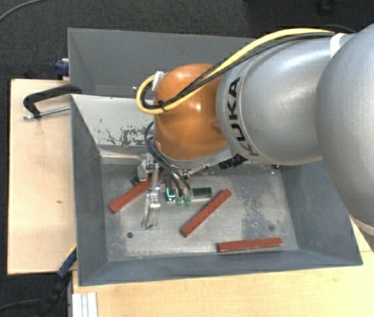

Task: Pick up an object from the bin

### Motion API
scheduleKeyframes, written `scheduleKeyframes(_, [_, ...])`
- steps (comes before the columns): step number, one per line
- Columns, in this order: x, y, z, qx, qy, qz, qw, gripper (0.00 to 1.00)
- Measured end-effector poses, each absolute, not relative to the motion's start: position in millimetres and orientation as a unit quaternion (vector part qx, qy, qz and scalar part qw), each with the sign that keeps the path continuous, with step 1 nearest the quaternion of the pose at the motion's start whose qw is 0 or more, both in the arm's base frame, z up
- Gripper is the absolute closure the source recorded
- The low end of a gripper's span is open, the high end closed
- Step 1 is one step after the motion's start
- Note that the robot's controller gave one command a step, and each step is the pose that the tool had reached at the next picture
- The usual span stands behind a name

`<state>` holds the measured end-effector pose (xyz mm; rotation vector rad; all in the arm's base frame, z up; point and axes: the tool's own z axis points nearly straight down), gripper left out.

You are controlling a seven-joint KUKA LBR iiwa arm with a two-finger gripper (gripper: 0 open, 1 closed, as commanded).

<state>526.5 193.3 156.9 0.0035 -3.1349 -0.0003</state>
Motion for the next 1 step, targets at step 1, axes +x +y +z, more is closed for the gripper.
scheduleKeyframes(1, [521.0,190.1,131.3,0.076,-0.997,0.000,0.001,0.00])
